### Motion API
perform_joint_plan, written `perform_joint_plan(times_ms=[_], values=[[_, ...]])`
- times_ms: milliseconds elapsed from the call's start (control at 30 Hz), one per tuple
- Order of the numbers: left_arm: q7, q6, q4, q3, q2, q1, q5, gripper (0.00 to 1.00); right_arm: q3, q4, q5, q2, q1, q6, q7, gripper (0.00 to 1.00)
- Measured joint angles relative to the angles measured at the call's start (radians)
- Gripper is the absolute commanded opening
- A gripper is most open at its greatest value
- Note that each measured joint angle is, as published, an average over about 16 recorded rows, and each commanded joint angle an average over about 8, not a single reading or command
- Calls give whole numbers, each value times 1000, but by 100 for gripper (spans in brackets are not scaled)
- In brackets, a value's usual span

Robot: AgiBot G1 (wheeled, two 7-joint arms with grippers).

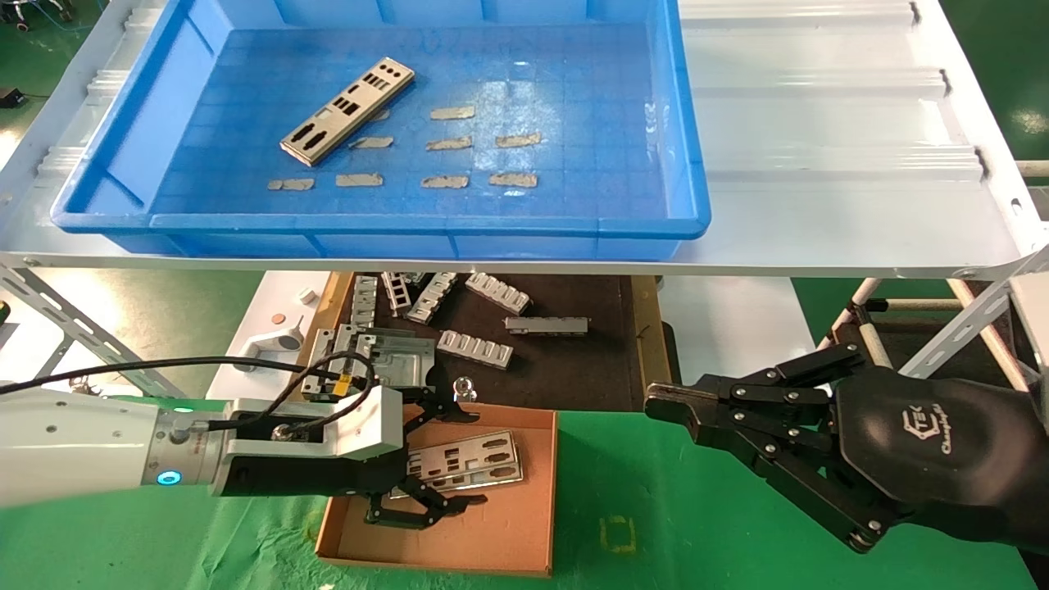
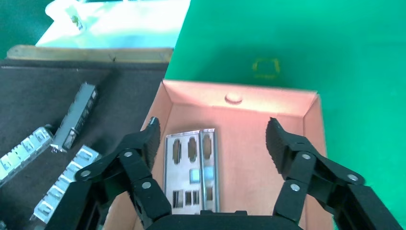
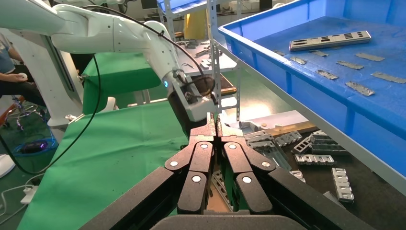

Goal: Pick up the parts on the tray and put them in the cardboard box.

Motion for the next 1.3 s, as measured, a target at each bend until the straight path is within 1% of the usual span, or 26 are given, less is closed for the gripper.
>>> perform_joint_plan(times_ms=[1300], values=[[-297,190,-303,-354,-187,175,-268,100,0,0,0,0,0,0,0,100]])
